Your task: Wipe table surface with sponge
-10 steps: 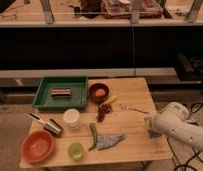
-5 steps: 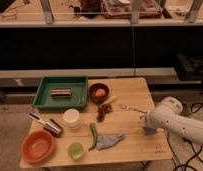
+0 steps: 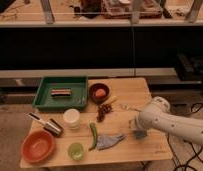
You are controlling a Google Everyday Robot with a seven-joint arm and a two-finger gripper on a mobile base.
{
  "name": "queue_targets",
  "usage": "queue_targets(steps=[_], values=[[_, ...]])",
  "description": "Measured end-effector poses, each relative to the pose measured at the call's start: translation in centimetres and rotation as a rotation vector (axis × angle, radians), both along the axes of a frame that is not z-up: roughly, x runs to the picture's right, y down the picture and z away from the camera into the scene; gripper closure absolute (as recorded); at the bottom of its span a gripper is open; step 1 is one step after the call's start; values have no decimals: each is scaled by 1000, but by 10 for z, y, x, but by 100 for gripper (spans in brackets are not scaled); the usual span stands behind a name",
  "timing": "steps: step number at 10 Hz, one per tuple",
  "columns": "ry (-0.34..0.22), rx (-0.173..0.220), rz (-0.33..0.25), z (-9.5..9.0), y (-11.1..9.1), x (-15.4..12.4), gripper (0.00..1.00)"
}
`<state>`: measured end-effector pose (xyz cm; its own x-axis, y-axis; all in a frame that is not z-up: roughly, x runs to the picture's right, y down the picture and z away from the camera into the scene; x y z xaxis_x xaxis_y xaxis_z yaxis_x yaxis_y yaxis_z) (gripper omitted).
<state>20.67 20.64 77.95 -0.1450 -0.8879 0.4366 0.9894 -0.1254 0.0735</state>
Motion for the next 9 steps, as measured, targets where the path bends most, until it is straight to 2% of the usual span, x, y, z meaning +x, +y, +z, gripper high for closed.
queue_targets(steps=[3,5,7,9], values=[[-14,-39,-44,-15,19,-9,69],[0,-62,-61,-30,33,-10,69],[35,-78,-58,-43,42,-1,69],[93,-78,-41,-56,45,17,69]])
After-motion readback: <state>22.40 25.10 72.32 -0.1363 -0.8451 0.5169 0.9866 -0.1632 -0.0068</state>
